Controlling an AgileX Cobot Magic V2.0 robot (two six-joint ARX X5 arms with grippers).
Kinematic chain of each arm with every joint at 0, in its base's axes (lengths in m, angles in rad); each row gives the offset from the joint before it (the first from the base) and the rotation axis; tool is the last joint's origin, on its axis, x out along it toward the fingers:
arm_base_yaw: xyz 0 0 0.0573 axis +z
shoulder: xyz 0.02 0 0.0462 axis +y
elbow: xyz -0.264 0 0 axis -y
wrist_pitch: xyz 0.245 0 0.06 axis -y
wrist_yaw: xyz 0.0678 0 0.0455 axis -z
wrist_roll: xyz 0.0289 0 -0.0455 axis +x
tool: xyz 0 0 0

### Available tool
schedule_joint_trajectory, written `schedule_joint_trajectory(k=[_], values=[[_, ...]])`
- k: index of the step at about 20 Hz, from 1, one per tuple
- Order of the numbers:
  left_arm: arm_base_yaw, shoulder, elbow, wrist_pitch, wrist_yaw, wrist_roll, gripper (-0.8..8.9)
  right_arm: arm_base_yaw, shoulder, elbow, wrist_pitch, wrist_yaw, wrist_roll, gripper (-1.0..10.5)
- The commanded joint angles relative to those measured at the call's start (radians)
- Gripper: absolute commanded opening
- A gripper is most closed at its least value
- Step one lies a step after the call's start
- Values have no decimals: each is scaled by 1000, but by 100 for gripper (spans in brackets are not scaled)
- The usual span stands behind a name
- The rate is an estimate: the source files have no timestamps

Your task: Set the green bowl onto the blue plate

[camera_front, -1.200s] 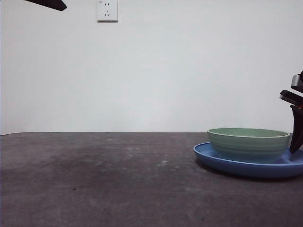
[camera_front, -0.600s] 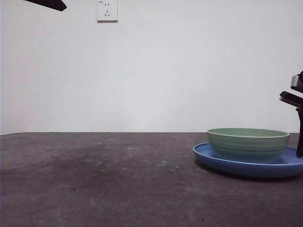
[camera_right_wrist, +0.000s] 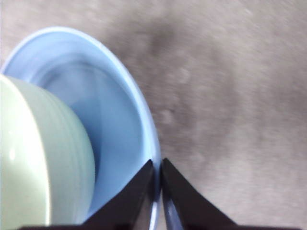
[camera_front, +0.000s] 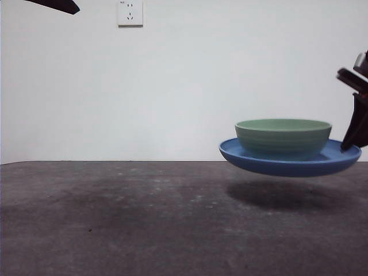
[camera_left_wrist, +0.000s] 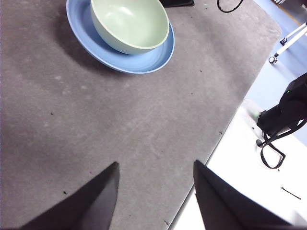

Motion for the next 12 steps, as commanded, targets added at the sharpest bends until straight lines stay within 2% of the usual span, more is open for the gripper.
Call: schedule_joint_trajectory(k=[1, 6, 10, 12], values=[[-4, 8, 8, 8, 9, 6, 250, 20, -16, 18, 10, -45, 49, 13], [-4, 8, 8, 8, 10, 6, 250, 126, -38, 18, 32, -45, 104, 13], [-5, 8, 8, 8, 9, 6, 250, 241, -37, 18, 92, -5, 169, 12], [-5, 8, 8, 8, 9, 6, 250, 302, -37, 18, 130, 45, 203, 12]])
